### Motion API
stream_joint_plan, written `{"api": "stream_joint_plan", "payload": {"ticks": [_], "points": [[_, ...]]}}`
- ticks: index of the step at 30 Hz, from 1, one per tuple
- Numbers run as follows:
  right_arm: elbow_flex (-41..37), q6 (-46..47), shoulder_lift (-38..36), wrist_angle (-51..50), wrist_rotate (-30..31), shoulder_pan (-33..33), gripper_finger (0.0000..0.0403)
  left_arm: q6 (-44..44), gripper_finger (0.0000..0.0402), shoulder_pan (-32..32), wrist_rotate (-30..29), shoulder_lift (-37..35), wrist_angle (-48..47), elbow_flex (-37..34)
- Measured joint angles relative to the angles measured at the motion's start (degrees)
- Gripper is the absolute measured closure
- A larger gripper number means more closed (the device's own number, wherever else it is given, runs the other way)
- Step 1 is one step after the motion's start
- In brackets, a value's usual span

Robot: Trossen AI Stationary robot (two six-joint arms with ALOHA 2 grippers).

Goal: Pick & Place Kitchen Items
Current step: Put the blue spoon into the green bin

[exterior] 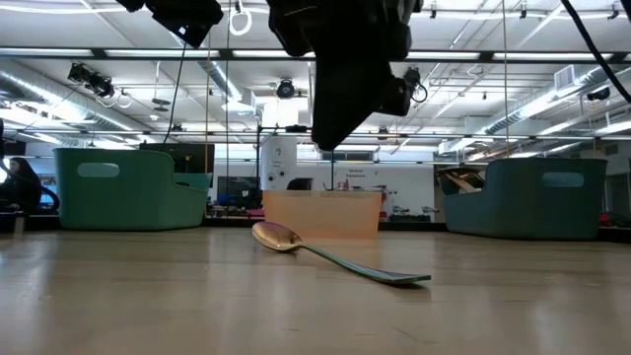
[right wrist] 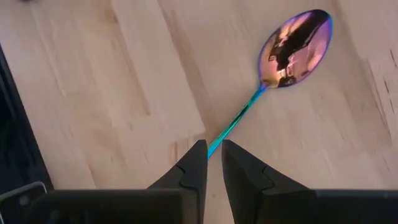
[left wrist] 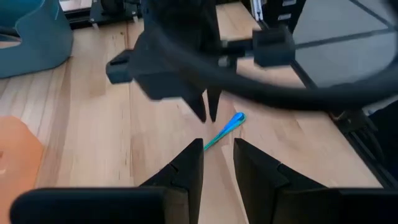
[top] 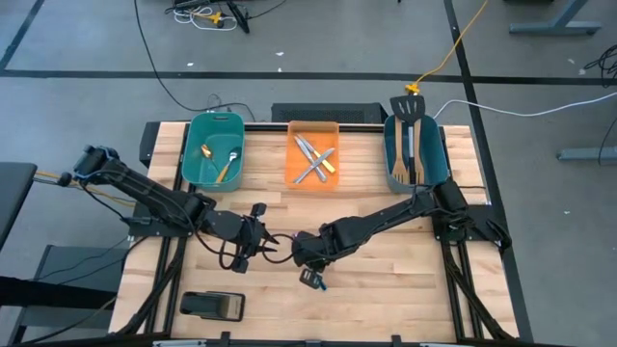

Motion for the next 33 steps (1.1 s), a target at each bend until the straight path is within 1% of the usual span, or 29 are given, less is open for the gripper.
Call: {"api": "stream_joint_plan", "payload": {"ticks": [5,7,11,15,18,25,29,33], "points": [[-0.04,1.69,0.39,0.31,1.84,-0.17,0.0344,-0.18,0.0307,-0.26,-0.35,-1.53,-0.56,-0.02],[-0.04,1.91,0.39,0.30,2.45,-0.17,0.0344,-0.17,0.0307,-0.26,-0.55,-2.72,-2.17,-0.04],[-0.10,2.06,0.39,0.42,2.53,-0.43,0.0344,-0.18,0.0307,-0.26,-0.76,-5.72,-4.31,-0.04],[-2.12,3.71,0.89,2.41,2.38,-0.97,0.0344,-0.43,0.0307,-0.28,-0.85,-8.52,-5.10,-0.04],[-3.06,4.36,1.67,5.10,1.07,-1.44,0.0344,-0.41,0.0307,-0.28,-0.89,-9.96,-5.27,-0.04],[-3.02,4.21,3.28,8.42,1.30,-2.15,0.0344,-0.43,0.0307,-0.33,-0.74,-10.60,-5.67,0.02],[-3.15,4.18,5.04,7.99,0.68,-2.55,0.0344,-0.45,0.0307,-0.37,-0.74,-10.52,-6.44,0.00],[-3.15,4.67,5.19,7.91,0.87,-2.89,0.0344,-0.43,0.0307,-0.37,-0.74,-10.52,-6.49,0.00]]}}
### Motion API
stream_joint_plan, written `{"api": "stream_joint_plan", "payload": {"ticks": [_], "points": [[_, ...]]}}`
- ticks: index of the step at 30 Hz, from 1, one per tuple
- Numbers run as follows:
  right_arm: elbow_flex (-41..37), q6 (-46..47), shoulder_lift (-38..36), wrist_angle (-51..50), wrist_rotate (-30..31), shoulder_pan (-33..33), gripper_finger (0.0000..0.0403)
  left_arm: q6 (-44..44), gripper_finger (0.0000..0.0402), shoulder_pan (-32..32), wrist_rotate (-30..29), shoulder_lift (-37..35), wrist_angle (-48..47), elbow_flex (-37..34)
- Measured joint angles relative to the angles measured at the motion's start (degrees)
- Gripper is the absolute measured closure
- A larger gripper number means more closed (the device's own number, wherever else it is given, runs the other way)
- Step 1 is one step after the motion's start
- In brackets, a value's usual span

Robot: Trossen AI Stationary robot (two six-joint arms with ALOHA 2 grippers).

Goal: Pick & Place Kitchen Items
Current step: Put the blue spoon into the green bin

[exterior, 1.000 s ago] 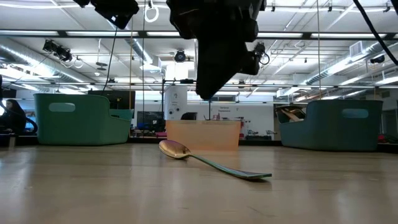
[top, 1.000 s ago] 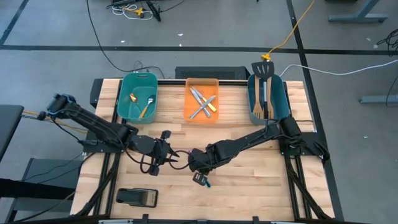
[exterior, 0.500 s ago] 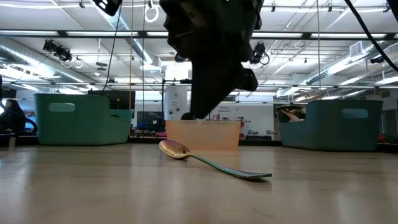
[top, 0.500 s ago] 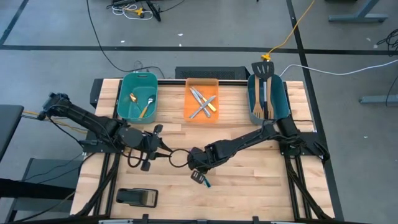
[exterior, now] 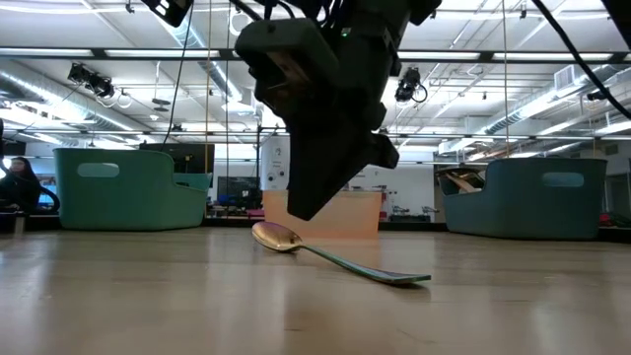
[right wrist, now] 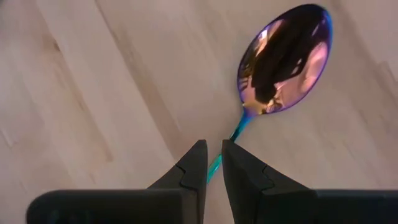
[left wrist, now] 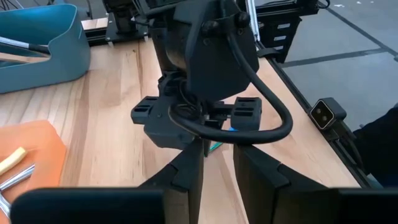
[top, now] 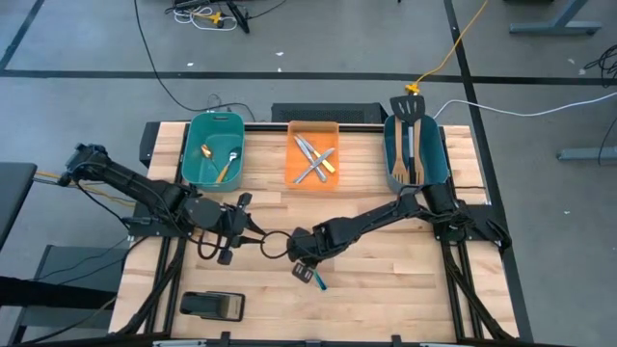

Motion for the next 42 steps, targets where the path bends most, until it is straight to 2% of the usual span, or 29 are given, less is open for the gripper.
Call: {"api": "stream_joint_plan", "payload": {"ticks": [8,17,32,42], "points": [[0.07,0.44,0.57,-0.01,0.60,-0.53,0.0344,0.02,0.0307,0.00,0.01,0.00,0.01,0.00],[0.13,1.41,2.89,1.08,-2.26,-0.79,0.0344,0.03,0.0307,-0.02,0.03,0.00,-0.98,0.00],[0.38,2.09,3.06,2.05,-3.16,-0.89,0.0344,0.04,0.0307,-0.02,0.04,0.00,-1.18,0.00],[0.52,2.95,3.06,-2.54,-3.86,-0.95,0.0344,0.02,0.0307,0.00,0.02,0.00,-1.21,0.00]]}}
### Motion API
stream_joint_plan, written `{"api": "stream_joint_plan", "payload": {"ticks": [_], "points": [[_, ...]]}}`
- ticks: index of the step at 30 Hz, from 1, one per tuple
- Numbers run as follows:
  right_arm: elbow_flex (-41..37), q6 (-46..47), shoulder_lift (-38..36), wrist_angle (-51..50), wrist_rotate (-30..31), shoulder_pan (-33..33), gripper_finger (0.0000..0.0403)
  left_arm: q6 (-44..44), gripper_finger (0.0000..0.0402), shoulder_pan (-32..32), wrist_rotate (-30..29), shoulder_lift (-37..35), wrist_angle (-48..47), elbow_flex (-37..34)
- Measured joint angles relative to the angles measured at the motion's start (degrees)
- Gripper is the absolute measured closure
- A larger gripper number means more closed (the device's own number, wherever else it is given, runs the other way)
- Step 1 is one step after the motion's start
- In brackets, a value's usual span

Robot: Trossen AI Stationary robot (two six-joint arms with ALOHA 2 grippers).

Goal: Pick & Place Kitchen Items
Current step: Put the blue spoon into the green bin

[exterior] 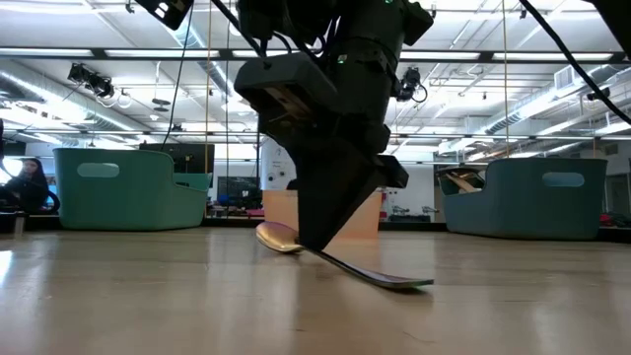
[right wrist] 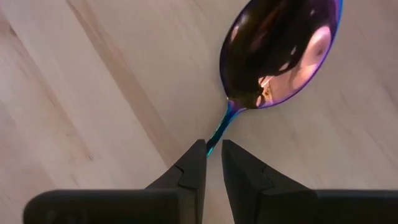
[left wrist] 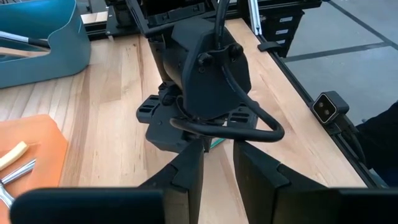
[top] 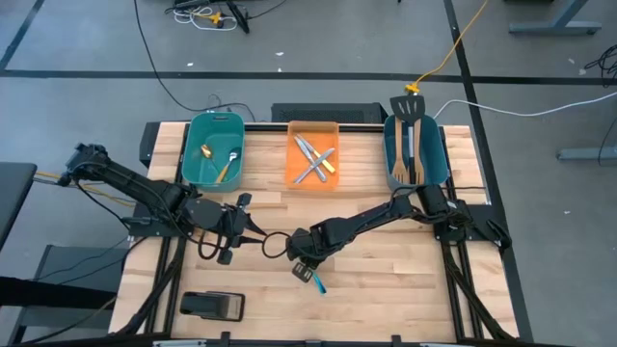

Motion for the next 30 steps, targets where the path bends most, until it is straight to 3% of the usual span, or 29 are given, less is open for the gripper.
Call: {"api": "stream_joint_plan", "payload": {"ticks": [30], "points": [[-0.10,3.95,0.18,-5.23,2.21,0.03,0.0348,0.04,0.0307,-0.02,0.04,0.00,0.08,0.02]]}}
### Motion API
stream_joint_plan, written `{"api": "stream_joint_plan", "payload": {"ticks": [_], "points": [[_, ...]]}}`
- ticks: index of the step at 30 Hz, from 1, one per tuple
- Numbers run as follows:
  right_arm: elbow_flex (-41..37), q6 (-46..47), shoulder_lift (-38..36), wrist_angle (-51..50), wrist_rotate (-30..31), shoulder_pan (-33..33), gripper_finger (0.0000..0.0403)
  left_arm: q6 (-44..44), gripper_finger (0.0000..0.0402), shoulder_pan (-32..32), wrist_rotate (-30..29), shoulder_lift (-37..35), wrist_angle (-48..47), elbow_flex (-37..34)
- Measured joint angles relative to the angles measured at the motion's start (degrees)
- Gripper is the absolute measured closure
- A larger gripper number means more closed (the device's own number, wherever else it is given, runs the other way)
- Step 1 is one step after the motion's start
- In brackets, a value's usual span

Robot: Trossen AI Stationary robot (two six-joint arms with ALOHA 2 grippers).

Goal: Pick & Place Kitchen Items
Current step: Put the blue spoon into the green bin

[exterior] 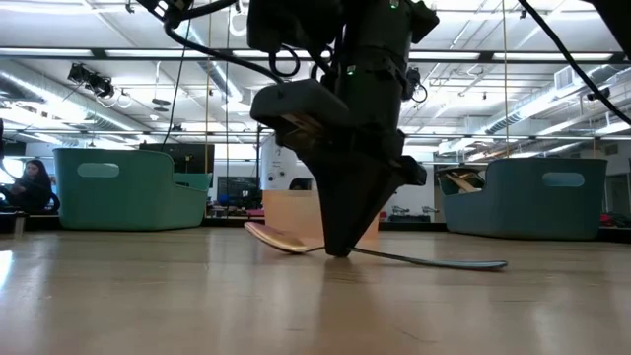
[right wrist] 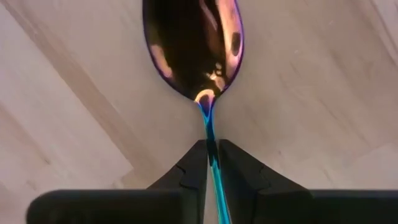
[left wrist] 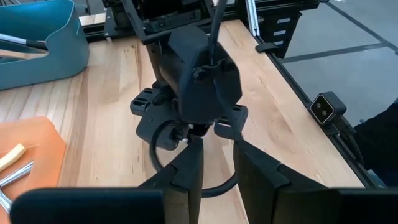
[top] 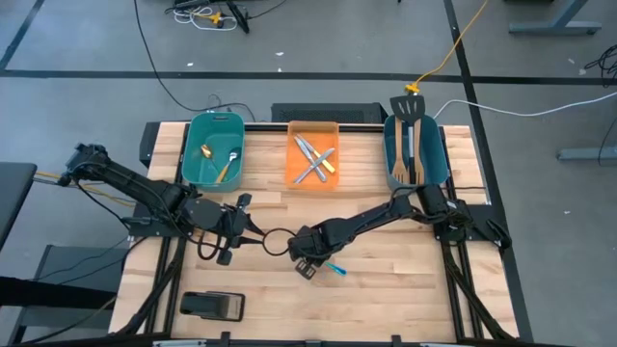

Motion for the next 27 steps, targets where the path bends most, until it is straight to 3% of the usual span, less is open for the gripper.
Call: {"api": "stream_joint_plan", "payload": {"ticks": [6,19,27], "points": [[0.03,-0.98,-0.02,-0.25,0.44,0.02,0.0390,-0.03,0.0307,0.00,0.00,0.00,-0.01,0.00],[-0.22,-3.18,-1.06,-1.06,3.74,0.00,0.0391,-0.09,0.0307,0.00,0.00,0.00,-0.04,0.00],[-0.14,-4.75,-7.15,-0.91,8.92,0.02,0.0391,-0.11,0.0307,0.00,0.00,0.00,0.16,0.00]]}}
